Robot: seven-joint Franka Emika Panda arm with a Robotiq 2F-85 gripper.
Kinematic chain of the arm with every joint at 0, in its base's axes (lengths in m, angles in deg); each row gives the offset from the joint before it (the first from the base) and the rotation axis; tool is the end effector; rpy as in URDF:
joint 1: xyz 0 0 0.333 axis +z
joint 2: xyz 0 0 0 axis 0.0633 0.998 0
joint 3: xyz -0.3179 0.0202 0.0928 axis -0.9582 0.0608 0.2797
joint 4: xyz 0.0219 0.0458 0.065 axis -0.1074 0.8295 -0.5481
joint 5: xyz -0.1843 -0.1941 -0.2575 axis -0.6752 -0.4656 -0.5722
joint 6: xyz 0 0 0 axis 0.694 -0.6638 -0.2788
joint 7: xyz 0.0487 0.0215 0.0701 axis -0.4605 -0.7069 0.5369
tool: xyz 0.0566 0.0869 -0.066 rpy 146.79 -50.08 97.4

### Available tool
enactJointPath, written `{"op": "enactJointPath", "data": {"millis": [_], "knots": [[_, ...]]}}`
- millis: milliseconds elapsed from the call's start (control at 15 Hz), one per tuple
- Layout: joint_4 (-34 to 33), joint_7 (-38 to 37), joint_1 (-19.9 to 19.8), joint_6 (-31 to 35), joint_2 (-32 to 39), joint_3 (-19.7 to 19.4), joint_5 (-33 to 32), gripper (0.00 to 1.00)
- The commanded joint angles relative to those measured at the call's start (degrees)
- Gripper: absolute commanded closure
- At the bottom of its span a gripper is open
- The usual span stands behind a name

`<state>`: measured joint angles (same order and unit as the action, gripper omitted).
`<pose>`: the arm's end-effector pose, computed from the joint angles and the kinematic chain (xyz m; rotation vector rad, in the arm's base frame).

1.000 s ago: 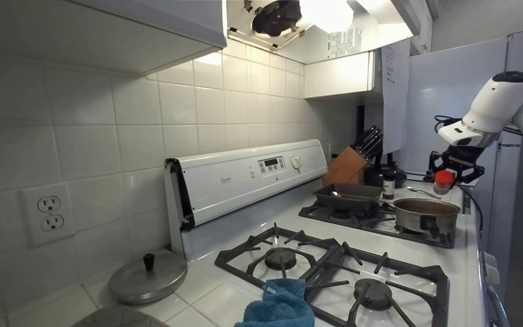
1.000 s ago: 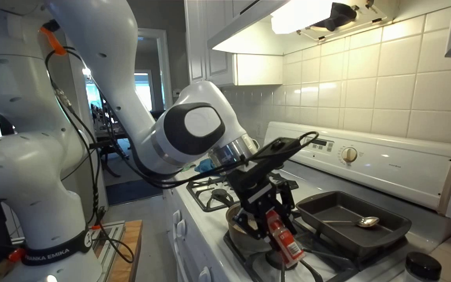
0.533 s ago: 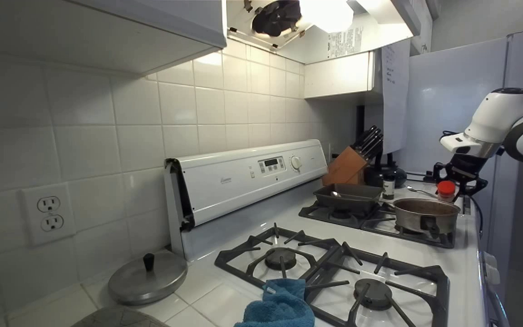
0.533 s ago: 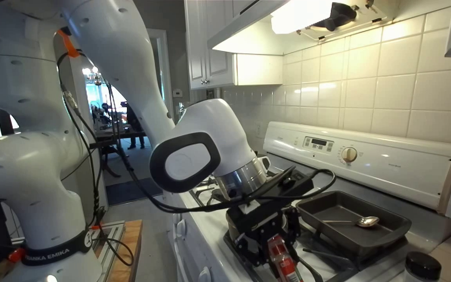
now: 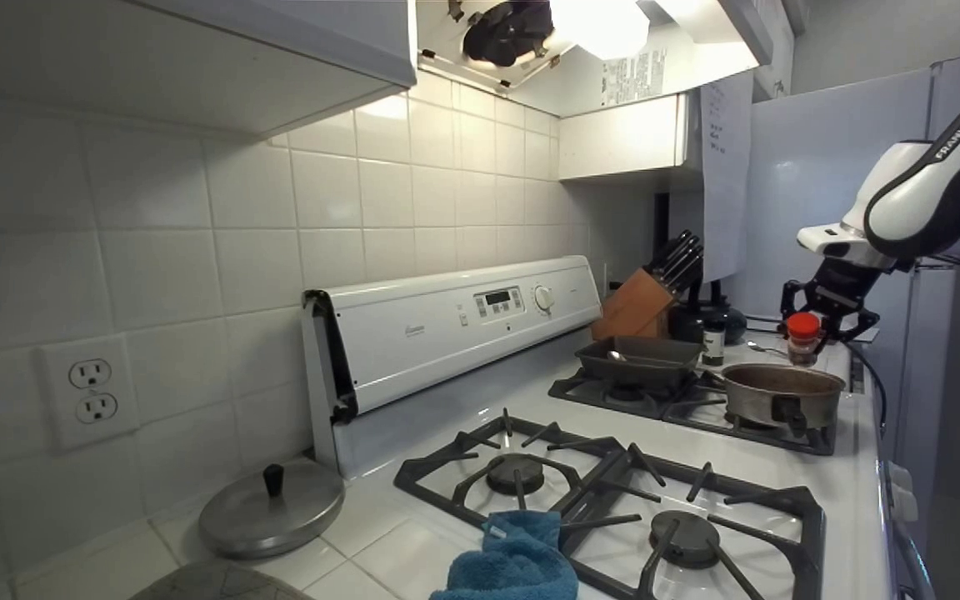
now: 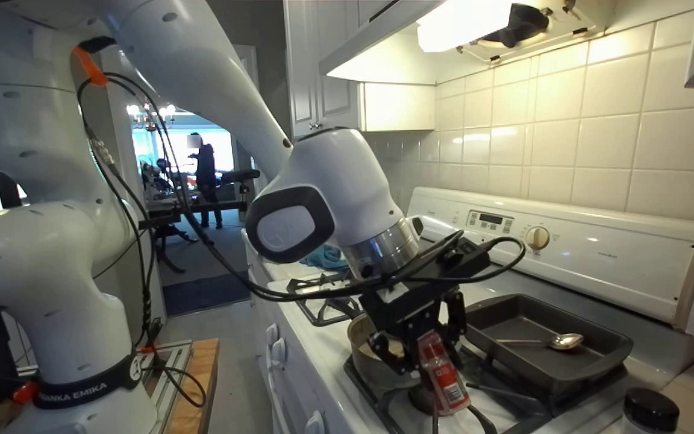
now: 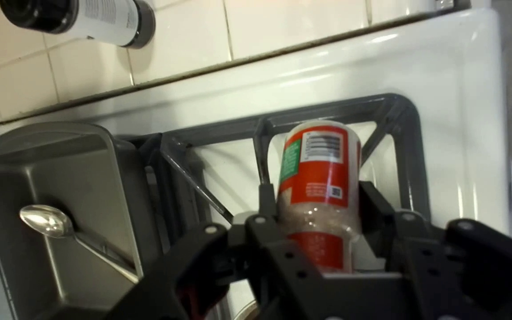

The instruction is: Pour some of the contents of the orange bottle into the pot

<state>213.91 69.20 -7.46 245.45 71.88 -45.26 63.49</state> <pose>0.4268 -0.1708 0.3247 1.9289 1.9245 0.2569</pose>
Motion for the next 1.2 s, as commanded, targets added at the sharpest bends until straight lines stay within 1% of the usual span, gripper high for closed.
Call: {"op": "enactJointPath", "data": {"millis": [0,267,333,400,733,800,1133], "knots": [[-4.1,13.1,-0.1,-8.4,-3.8,-4.3,10.4,0.77],[-9.5,23.5,0.4,-14.9,-3.1,-10.1,19.5,0.77],[-6.9,18.5,-0.1,-11.6,-3.1,-8.5,14.9,0.77],[-7.6,19.6,-0.2,-12.2,-3.1,-9.2,15.4,0.52],[-7.3,19.2,0.1,-12.2,-2.7,-8.7,15.4,0.52],[-7.3,19.2,0.1,-12.2,-2.7,-8.7,15.4,0.77],[-11.9,21.2,-0.2,-16.7,0.7,-10.6,20.4,0.77]]}}
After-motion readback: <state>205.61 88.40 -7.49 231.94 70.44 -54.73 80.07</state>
